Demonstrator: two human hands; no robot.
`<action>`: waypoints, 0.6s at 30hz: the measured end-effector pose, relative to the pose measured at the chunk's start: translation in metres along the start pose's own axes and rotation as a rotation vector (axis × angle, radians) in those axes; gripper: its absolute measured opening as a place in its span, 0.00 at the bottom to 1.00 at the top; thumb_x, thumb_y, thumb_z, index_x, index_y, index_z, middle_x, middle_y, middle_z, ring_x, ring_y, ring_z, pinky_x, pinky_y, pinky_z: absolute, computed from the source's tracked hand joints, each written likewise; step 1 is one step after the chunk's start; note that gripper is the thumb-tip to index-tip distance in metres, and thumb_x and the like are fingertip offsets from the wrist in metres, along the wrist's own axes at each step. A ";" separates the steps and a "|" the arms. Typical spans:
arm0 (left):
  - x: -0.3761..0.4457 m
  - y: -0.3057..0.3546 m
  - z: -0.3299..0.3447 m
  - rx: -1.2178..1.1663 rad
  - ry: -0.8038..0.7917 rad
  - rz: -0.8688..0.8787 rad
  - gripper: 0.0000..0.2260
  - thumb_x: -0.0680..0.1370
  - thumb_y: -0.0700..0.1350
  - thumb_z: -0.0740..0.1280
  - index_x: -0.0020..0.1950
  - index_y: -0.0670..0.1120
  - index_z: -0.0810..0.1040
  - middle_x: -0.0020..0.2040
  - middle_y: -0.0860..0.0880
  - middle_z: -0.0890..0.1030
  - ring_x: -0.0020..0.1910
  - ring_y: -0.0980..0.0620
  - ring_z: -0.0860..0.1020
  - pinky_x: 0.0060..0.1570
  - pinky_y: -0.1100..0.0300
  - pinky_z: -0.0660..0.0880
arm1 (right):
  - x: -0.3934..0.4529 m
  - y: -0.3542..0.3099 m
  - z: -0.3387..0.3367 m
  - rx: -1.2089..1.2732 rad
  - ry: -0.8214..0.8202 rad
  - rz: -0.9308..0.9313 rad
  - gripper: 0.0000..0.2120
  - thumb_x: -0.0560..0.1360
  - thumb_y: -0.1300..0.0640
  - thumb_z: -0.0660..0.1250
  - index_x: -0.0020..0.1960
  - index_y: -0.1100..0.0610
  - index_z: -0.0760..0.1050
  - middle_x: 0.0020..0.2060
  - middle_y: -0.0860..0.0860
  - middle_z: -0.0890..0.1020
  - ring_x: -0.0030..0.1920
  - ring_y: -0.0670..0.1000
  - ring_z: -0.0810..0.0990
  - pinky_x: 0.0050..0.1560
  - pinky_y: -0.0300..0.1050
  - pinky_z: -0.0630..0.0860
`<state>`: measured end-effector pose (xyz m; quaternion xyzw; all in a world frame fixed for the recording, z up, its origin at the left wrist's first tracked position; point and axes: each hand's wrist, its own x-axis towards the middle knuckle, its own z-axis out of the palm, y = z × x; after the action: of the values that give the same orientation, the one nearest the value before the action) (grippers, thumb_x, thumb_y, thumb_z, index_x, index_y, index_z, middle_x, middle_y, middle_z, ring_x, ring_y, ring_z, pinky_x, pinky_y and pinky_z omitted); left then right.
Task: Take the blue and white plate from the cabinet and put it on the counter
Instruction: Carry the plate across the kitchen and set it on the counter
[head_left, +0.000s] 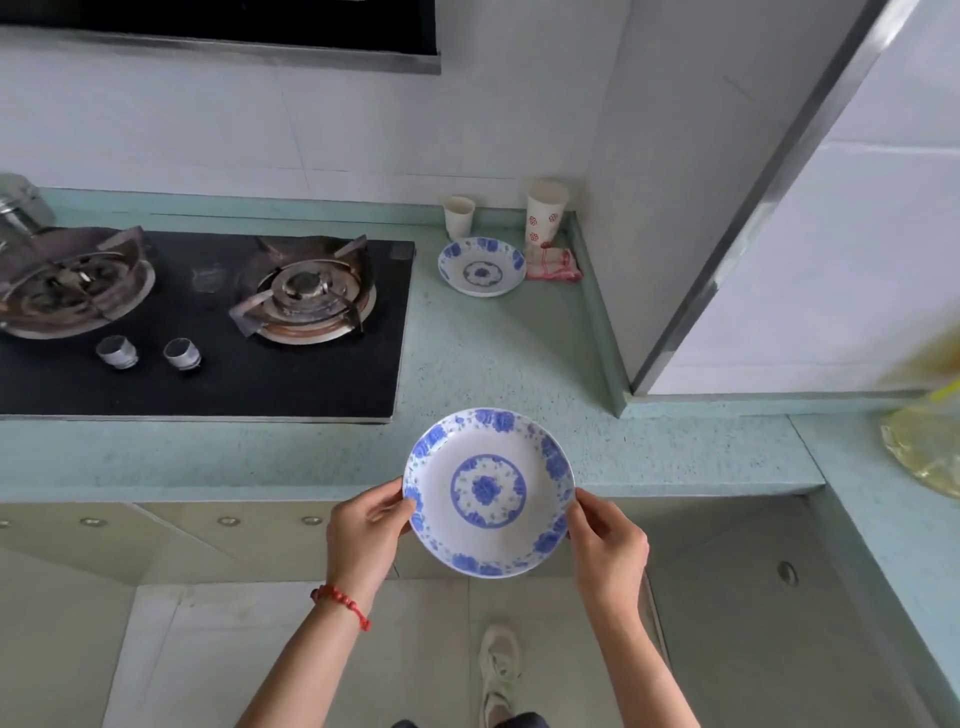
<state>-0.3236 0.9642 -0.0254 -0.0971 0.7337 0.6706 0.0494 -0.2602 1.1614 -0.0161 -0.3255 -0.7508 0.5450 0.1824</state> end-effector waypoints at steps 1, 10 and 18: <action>0.008 0.000 0.006 -0.006 0.007 -0.008 0.17 0.70 0.31 0.66 0.40 0.54 0.83 0.33 0.60 0.84 0.34 0.60 0.82 0.32 0.69 0.78 | 0.012 0.002 0.003 -0.005 -0.001 0.002 0.14 0.70 0.60 0.68 0.30 0.45 0.78 0.31 0.59 0.82 0.36 0.60 0.80 0.38 0.51 0.76; 0.081 0.001 0.068 0.036 0.062 -0.044 0.12 0.71 0.31 0.67 0.49 0.45 0.81 0.32 0.62 0.84 0.37 0.59 0.82 0.32 0.69 0.77 | 0.128 0.015 0.027 -0.024 -0.127 0.029 0.07 0.72 0.62 0.67 0.47 0.56 0.81 0.34 0.50 0.83 0.36 0.50 0.81 0.37 0.44 0.78; 0.142 -0.010 0.092 0.034 0.088 -0.137 0.12 0.71 0.31 0.67 0.53 0.40 0.79 0.35 0.58 0.84 0.36 0.61 0.82 0.32 0.70 0.77 | 0.185 0.028 0.061 -0.103 -0.151 0.032 0.09 0.72 0.63 0.65 0.48 0.55 0.81 0.31 0.52 0.81 0.34 0.52 0.80 0.32 0.44 0.76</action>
<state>-0.4656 1.0435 -0.0729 -0.1755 0.7383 0.6481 0.0643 -0.4245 1.2514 -0.0782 -0.3045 -0.7842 0.5315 0.0993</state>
